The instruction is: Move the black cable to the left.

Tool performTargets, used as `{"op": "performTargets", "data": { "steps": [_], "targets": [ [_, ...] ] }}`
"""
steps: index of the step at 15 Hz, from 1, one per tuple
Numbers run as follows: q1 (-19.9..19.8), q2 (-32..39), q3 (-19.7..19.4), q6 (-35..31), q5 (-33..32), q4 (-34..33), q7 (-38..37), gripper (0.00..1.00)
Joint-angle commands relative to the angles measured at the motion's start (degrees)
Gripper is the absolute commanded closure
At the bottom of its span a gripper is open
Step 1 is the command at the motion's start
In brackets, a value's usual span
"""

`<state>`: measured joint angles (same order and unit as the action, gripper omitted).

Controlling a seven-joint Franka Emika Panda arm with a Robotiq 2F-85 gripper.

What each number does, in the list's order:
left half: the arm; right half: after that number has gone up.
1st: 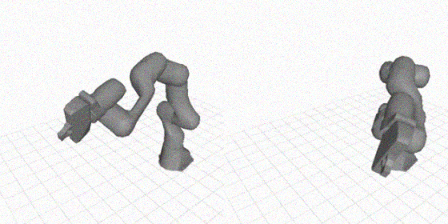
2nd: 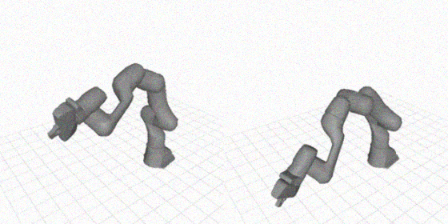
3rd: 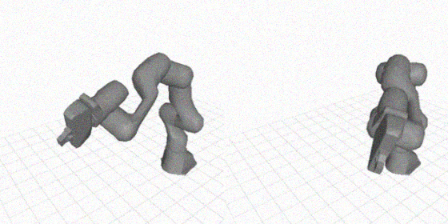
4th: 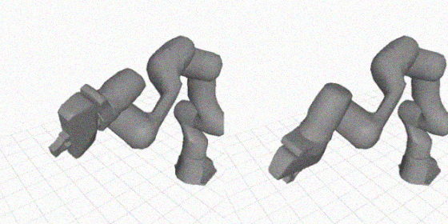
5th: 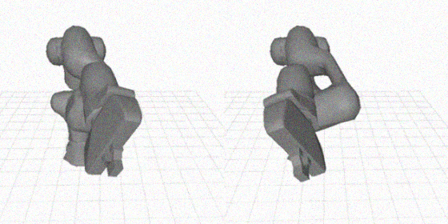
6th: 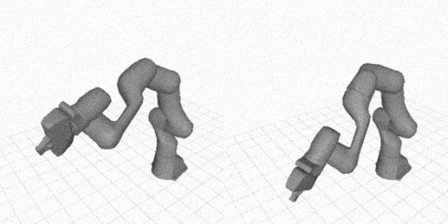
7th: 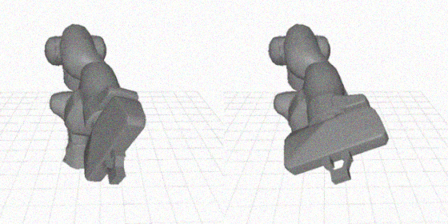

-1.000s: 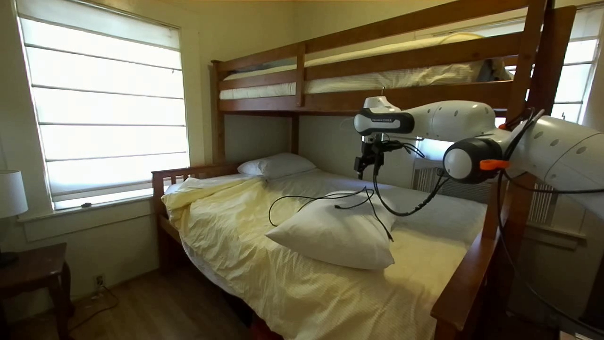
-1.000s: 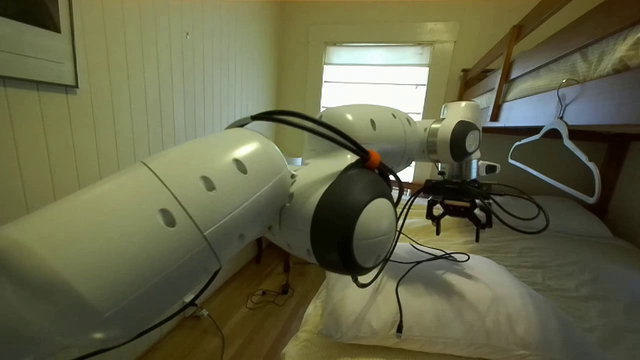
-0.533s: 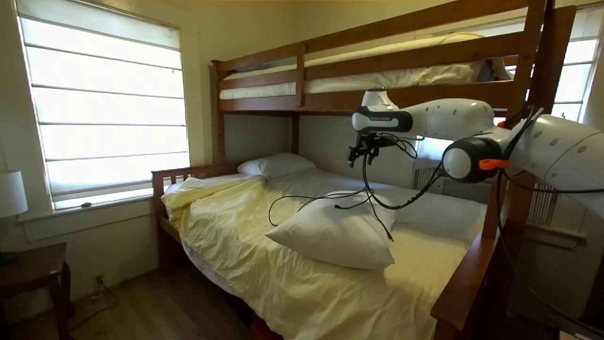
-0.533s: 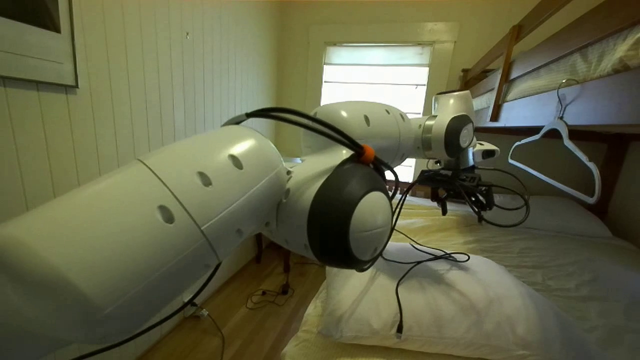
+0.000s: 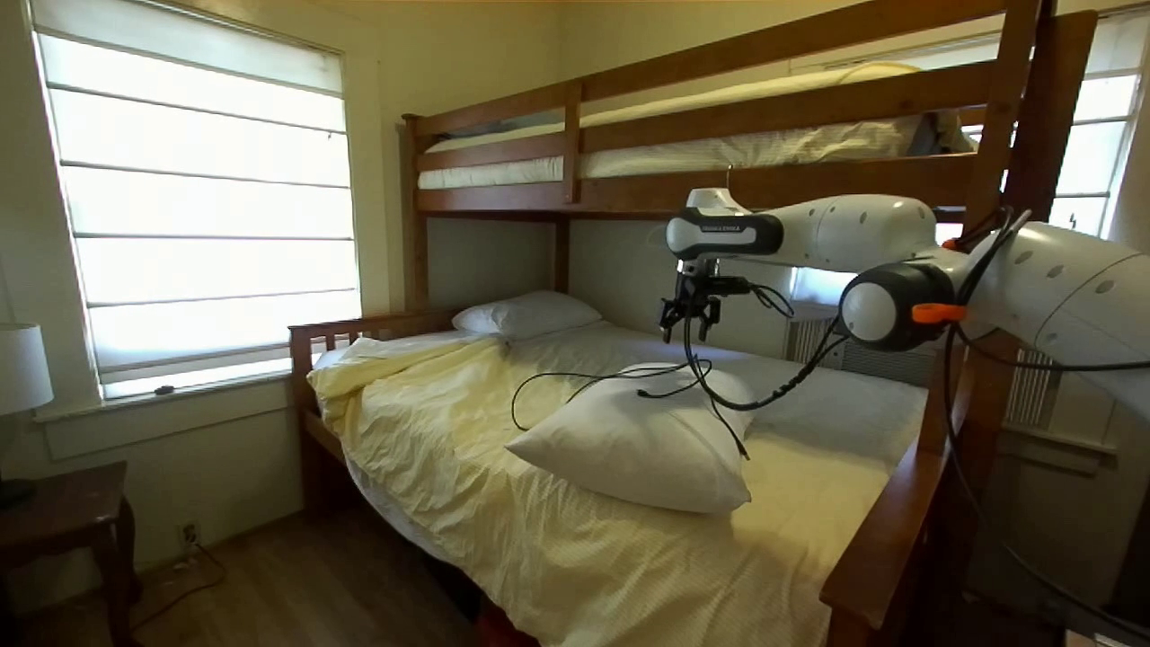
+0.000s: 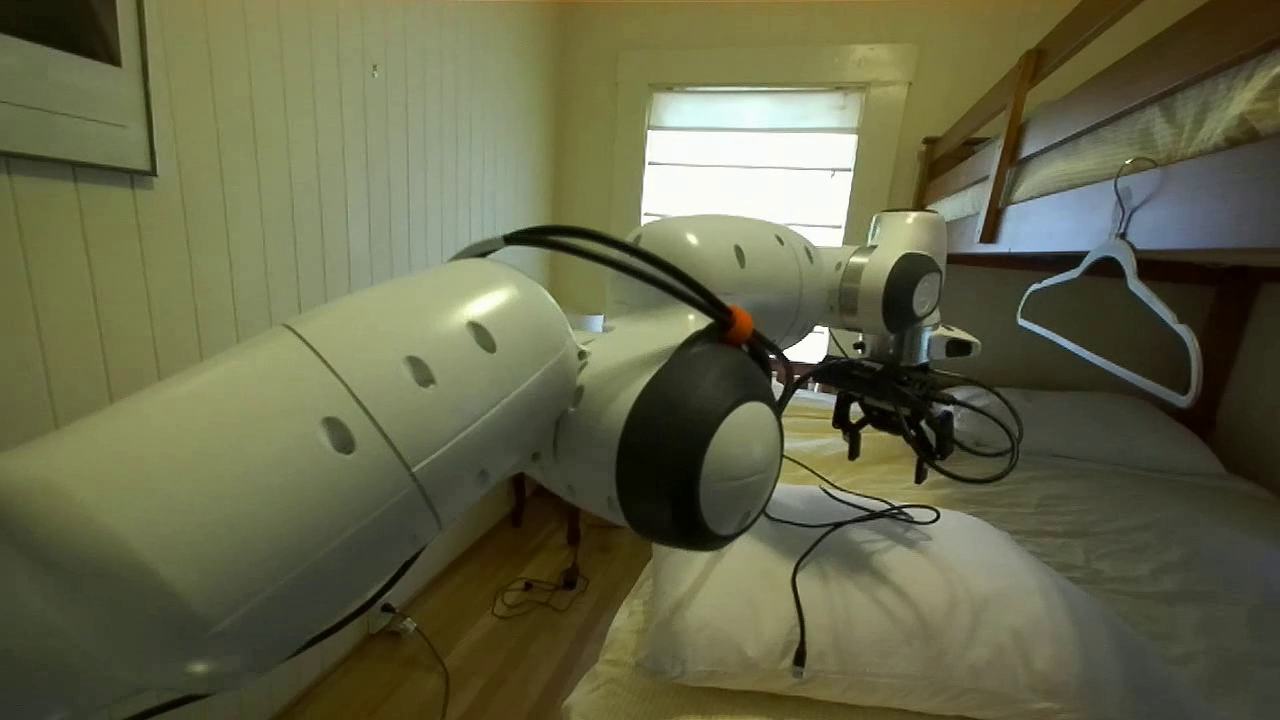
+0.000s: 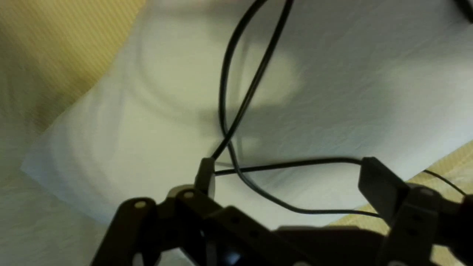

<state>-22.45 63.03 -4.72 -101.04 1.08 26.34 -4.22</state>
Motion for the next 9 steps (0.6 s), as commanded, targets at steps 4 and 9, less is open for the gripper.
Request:
{"op": "performTargets", "data": {
  "steps": [4, 9],
  "targets": [
    [-3.1, 1.78, 6.93, 7.26, 8.16, -2.25, 4.63, 0.0],
    [-2.74, 2.68, 5.57, 10.9, 6.83, -3.23, 3.31, 0.0]
  ]
}}
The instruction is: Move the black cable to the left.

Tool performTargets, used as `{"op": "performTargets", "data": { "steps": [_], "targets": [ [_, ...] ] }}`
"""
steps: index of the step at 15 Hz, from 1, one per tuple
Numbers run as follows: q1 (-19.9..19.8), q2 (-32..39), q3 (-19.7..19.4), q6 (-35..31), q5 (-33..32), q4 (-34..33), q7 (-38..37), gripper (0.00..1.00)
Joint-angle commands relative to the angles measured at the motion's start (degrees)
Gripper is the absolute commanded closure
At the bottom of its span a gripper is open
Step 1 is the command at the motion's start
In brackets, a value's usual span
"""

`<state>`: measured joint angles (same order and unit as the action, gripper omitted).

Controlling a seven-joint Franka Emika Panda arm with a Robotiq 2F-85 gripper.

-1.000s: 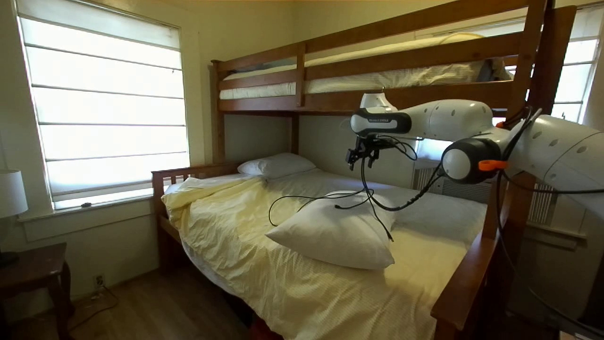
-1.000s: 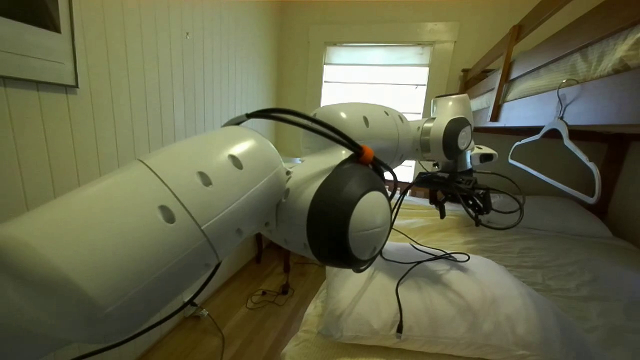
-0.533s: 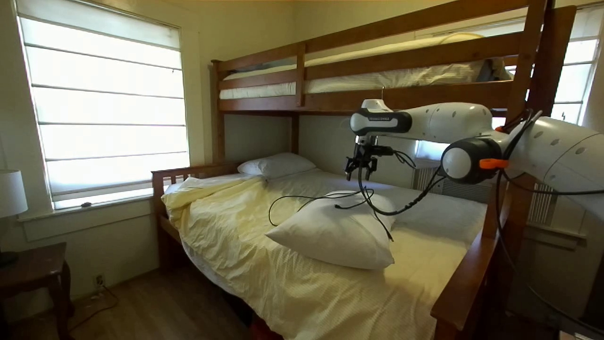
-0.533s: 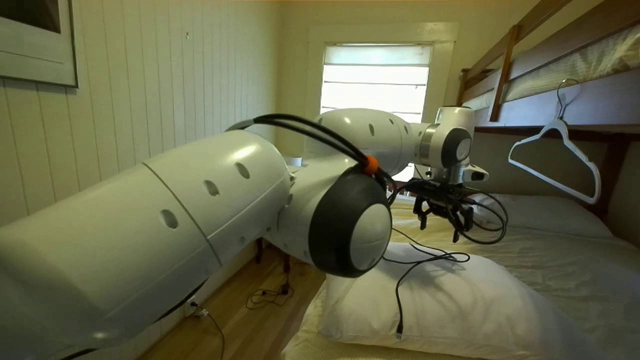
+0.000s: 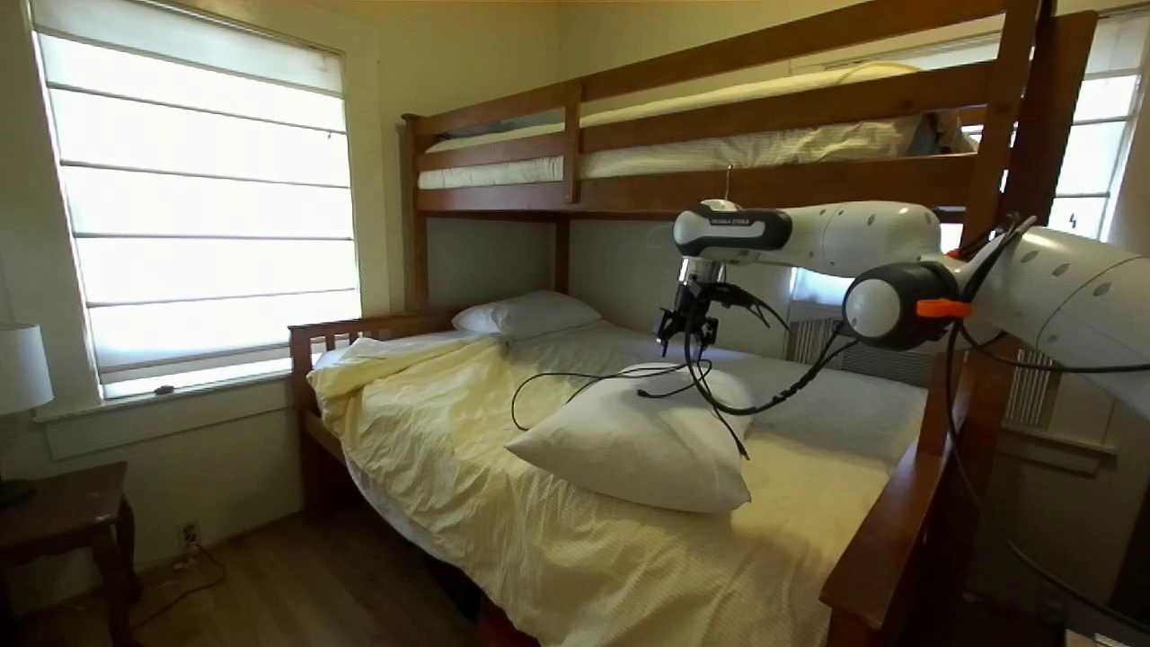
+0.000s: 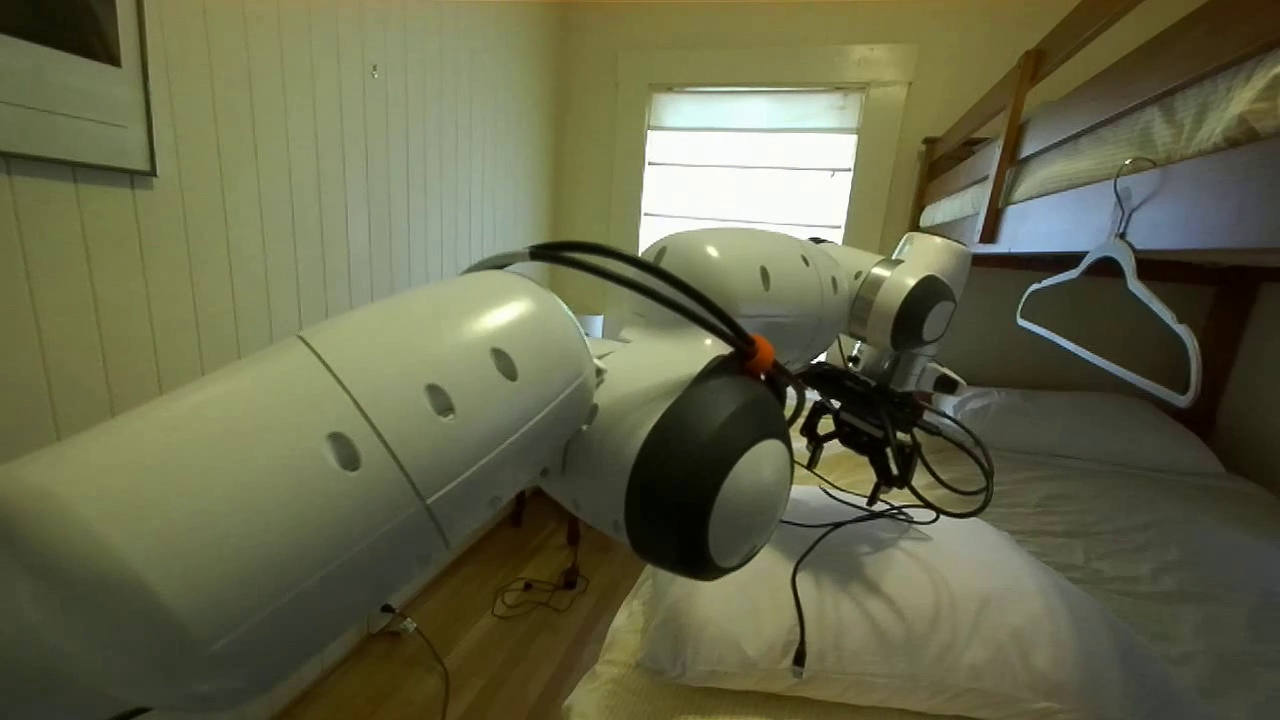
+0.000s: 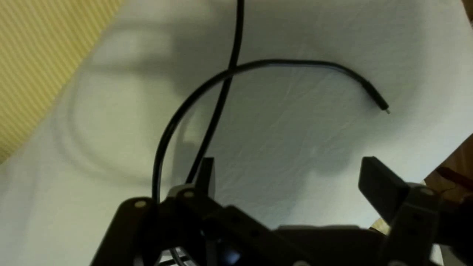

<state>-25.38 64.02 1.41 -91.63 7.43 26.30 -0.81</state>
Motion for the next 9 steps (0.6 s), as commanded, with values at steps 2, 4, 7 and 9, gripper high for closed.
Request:
{"op": "performTargets", "data": {
  "steps": [2, 4, 7, 9],
  "targets": [
    [0.04, 1.68, -0.57, 1.85, 0.49, -3.15, -0.09, 0.0],
    [0.27, 1.82, -1.16, 2.08, 0.16, -2.63, -1.44, 0.0],
    [-0.01, 2.19, -2.24, 3.58, -0.16, -2.14, -4.07, 0.0],
    [0.0, 2.68, -2.94, 4.34, -0.33, -2.15, -5.33, 0.0]
  ]
}}
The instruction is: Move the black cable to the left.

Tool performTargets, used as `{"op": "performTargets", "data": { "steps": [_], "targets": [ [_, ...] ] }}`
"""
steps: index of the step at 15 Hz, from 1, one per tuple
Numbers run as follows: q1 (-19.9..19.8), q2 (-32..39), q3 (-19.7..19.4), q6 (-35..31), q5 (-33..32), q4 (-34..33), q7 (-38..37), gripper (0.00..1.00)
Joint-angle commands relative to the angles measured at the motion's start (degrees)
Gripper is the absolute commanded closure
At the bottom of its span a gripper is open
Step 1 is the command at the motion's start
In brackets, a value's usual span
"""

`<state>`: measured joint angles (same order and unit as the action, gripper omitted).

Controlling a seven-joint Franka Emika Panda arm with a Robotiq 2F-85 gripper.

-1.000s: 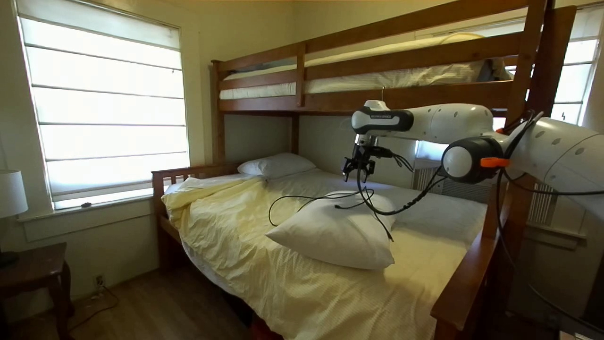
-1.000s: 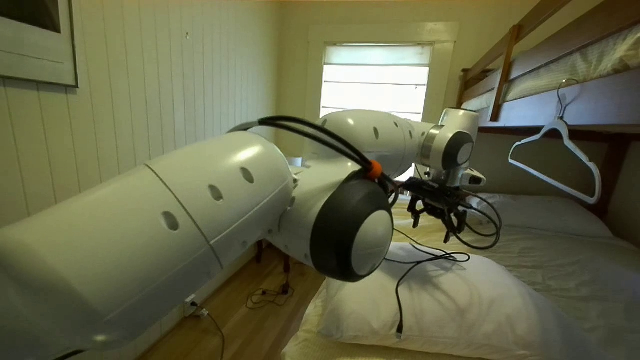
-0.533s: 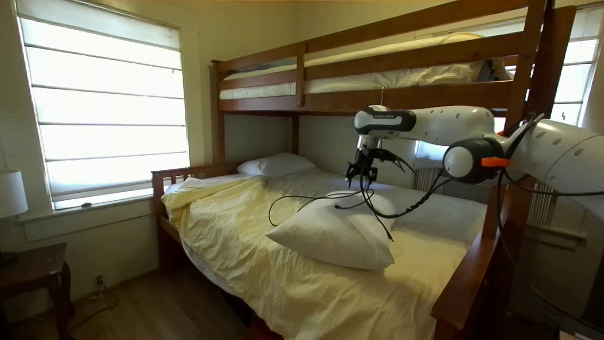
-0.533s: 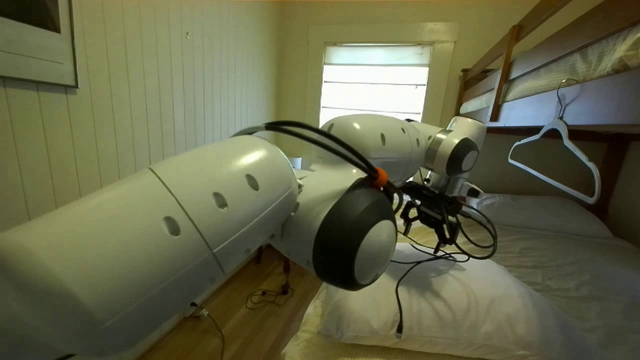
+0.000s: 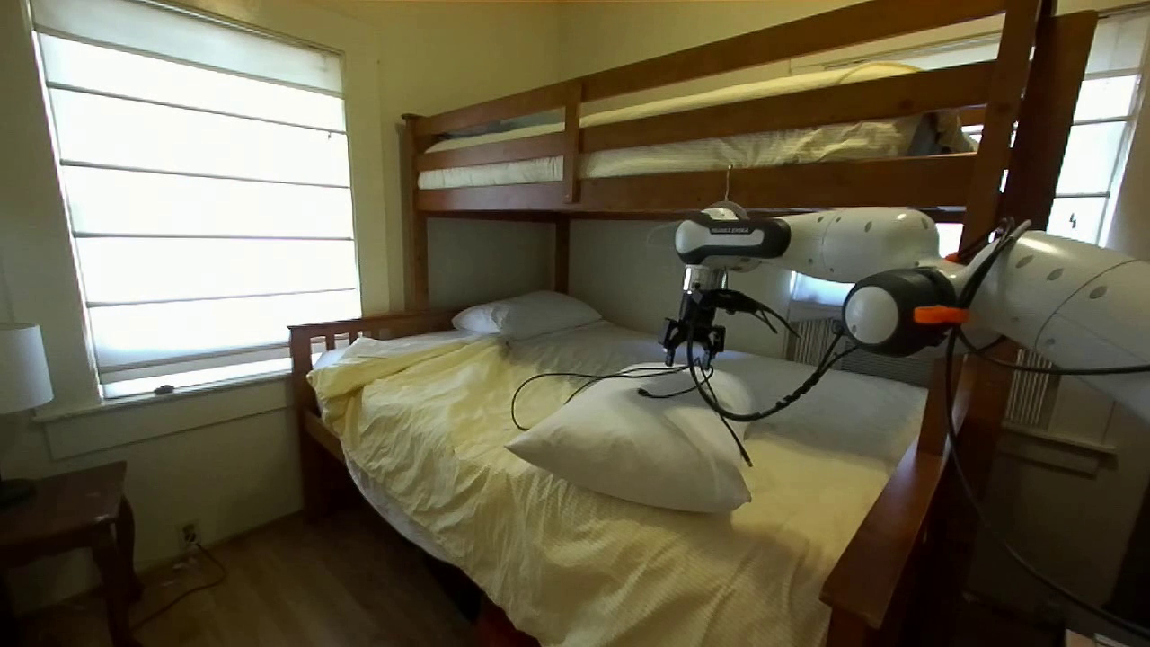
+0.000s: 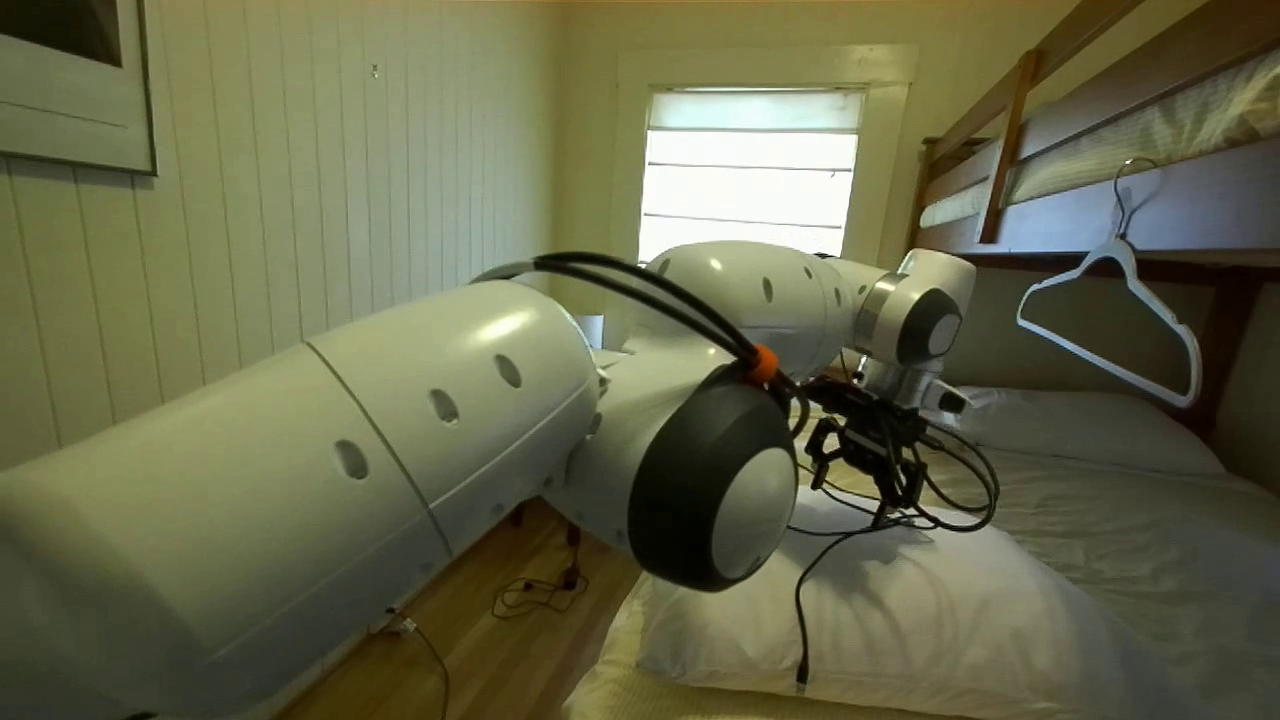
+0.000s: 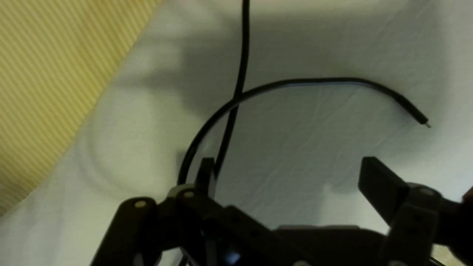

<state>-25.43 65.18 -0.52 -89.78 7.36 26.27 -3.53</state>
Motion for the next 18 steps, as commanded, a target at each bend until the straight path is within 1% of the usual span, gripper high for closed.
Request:
{"op": "performTargets", "data": {
  "steps": [1, 4, 6, 9, 12, 13, 15, 16, 18],
  "targets": [
    [-0.08, 1.69, -1.17, 2.8, -0.1, -2.21, -3.28, 0.0],
    [-0.21, 2.17, -1.99, 2.49, -0.45, -2.6, -4.57, 0.0],
    [-0.01, 3.26, -2.81, -0.4, -1.09, -3.13, -4.94, 0.0],
    [0.02, 3.98, -2.91, -3.4, -0.75, -2.83, -5.39, 0.0],
    [0.06, 5.37, -2.95, -7.78, -0.83, -2.99, -5.11, 0.0],
    [-0.11, 5.61, -2.6, -8.98, -0.44, -2.88, -5.08, 0.21],
    [-0.28, 5.79, -2.5, -11.26, -0.3, -3.0, -5.11, 0.32],
    [-0.46, 5.69, -2.37, -12.35, -0.14, -2.98, -5.09, 0.41],
    [-1.18, 4.49, -1.77, -15.65, 0.63, -2.23, -4.82, 0.55]
  ]
}}
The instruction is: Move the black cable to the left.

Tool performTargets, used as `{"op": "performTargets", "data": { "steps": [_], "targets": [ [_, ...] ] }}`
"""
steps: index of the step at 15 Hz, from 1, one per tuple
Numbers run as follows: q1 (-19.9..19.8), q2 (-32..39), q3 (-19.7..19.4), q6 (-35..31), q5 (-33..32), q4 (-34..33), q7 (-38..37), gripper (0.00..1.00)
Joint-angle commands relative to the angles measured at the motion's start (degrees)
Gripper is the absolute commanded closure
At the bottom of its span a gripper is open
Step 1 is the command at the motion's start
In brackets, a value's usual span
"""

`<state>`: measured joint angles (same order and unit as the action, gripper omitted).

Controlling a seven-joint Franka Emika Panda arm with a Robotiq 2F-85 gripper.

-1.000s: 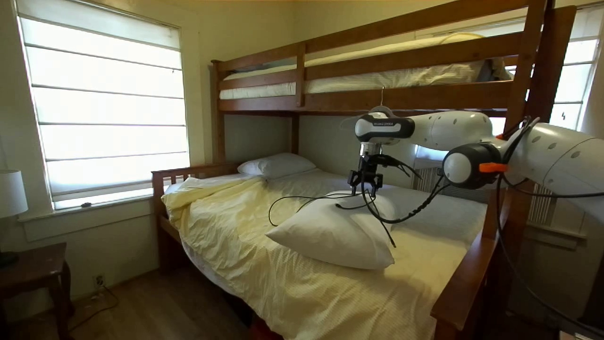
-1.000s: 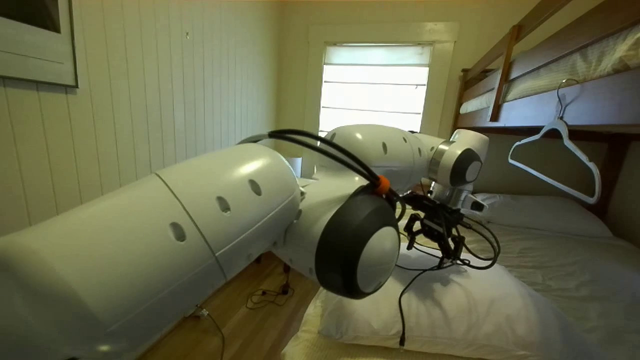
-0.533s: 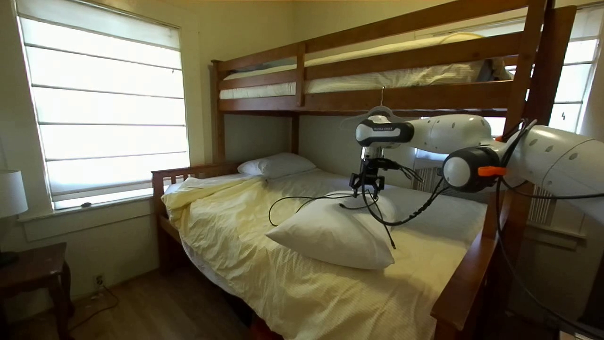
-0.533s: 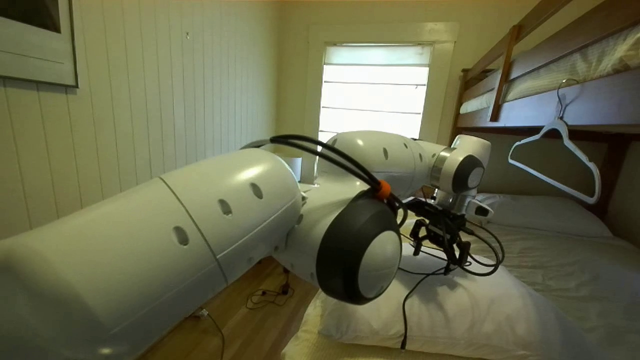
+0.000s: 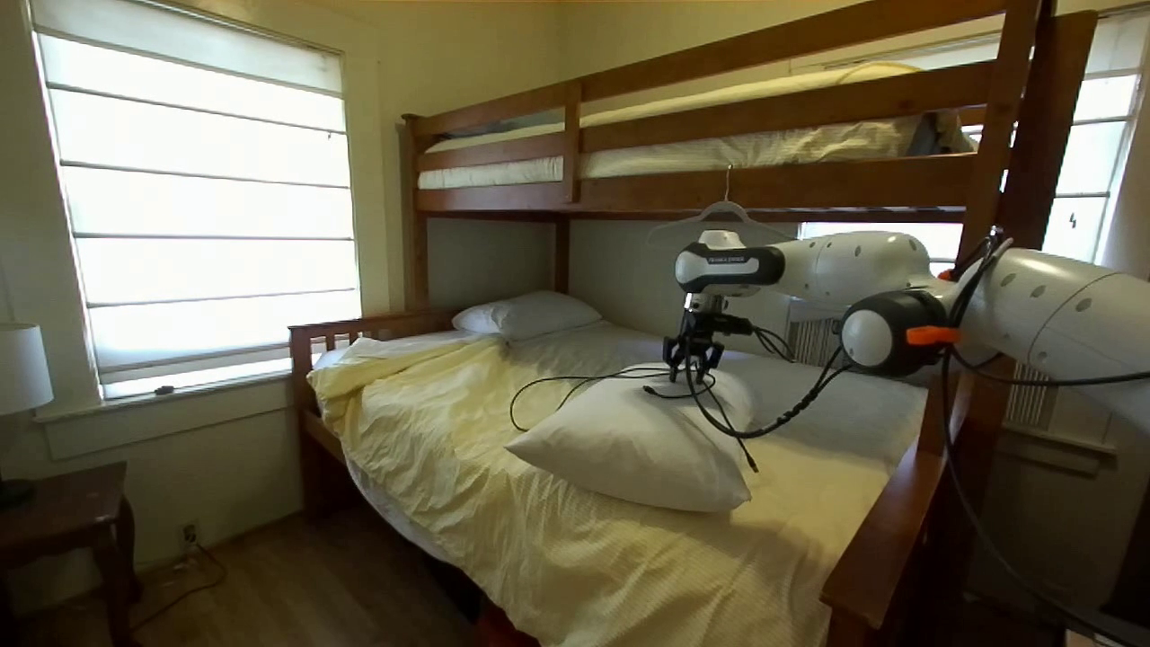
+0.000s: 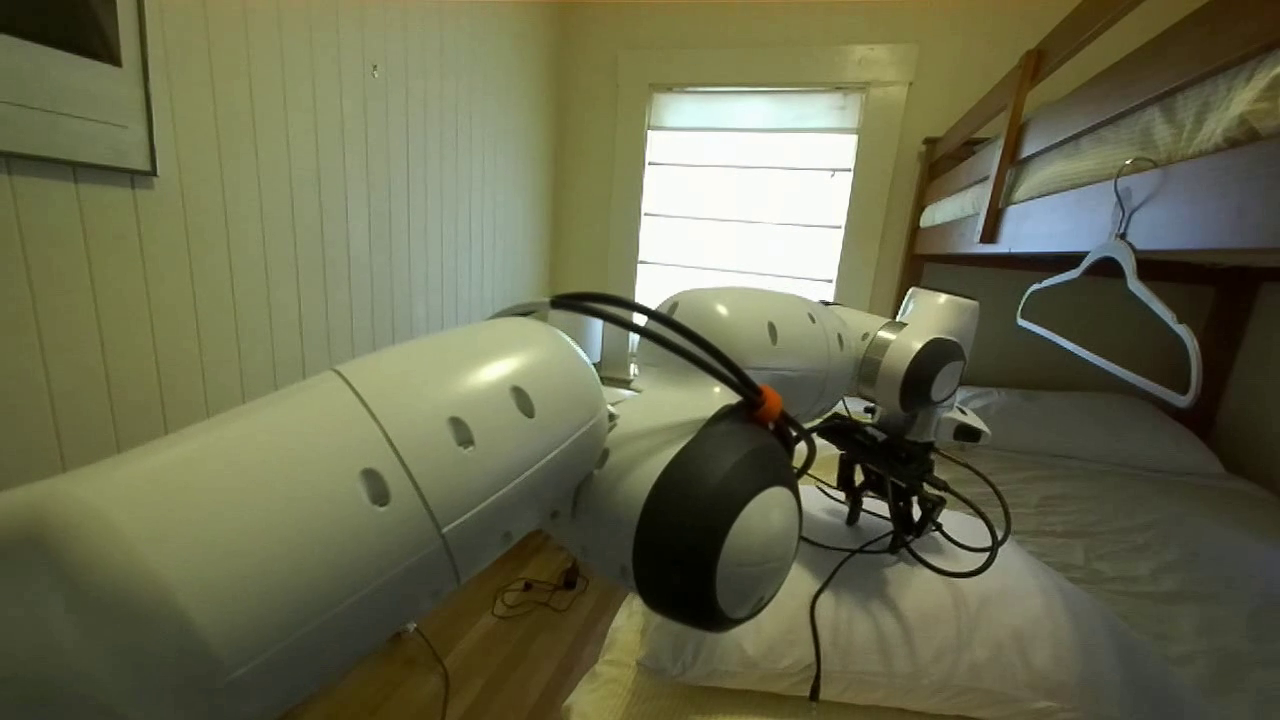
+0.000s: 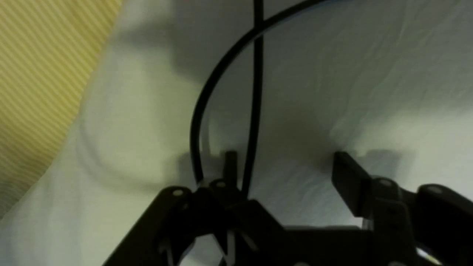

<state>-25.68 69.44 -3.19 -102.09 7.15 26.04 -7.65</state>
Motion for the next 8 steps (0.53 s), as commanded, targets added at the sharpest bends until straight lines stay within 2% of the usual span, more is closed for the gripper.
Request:
{"op": "performTargets", "data": {
  "steps": [1, 3, 6, 8],
  "targets": [
    [-1.3, -1.07, 1.42, -6.39, 1.32, -0.18, -0.01, 0.62],
    [-2.8, -1.47, 4.2, -10.7, 4.0, -0.32, 1.6, 0.76],
    [-4.75, -1.94, 8.58, -13.78, 8.13, -0.37, 4.45, 0.96],
    [-6.08, -1.84, 11.54, -16.08, 10.92, -0.46, 7.83, 1.0]
  ]
}}
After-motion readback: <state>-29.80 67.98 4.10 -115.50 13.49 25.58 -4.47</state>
